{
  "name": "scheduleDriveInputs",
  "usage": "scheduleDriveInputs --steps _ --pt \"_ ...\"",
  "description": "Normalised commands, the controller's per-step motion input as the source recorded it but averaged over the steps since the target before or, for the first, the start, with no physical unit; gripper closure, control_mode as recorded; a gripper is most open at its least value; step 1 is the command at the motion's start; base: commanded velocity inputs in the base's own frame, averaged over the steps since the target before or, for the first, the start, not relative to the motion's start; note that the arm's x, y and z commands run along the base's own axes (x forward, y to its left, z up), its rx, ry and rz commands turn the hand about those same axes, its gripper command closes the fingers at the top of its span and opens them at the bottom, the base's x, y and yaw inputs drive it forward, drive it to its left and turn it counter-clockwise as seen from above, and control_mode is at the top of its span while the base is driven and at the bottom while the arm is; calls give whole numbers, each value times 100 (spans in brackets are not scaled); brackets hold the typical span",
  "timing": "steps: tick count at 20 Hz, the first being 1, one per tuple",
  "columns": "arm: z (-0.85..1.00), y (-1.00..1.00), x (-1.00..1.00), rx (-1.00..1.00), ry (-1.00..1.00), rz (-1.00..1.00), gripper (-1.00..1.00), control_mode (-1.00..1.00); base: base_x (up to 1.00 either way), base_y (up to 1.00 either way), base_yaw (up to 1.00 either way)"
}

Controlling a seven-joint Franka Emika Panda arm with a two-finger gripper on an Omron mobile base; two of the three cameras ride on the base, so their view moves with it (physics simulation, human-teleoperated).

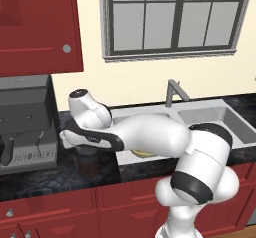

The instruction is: Place the bowl in the left basin and the jug in the right basin of the sink.

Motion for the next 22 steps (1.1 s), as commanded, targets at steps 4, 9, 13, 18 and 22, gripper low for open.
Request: scheduleDriveInputs --steps 4,9,13,18,22 --pt "43 -50 -29 0 0 -2 100 -100 0 0 0" --pt "44 -63 -29 0 0 -6 100 -100 0 0 0" --pt "29 -73 -23 0 0 -7 100 -100 0 0 0" --pt "30 -87 -18 0 0 -8 100 -100 0 0 0" --pt "31 -89 -17 0 0 -9 100 -100 0 0 0"
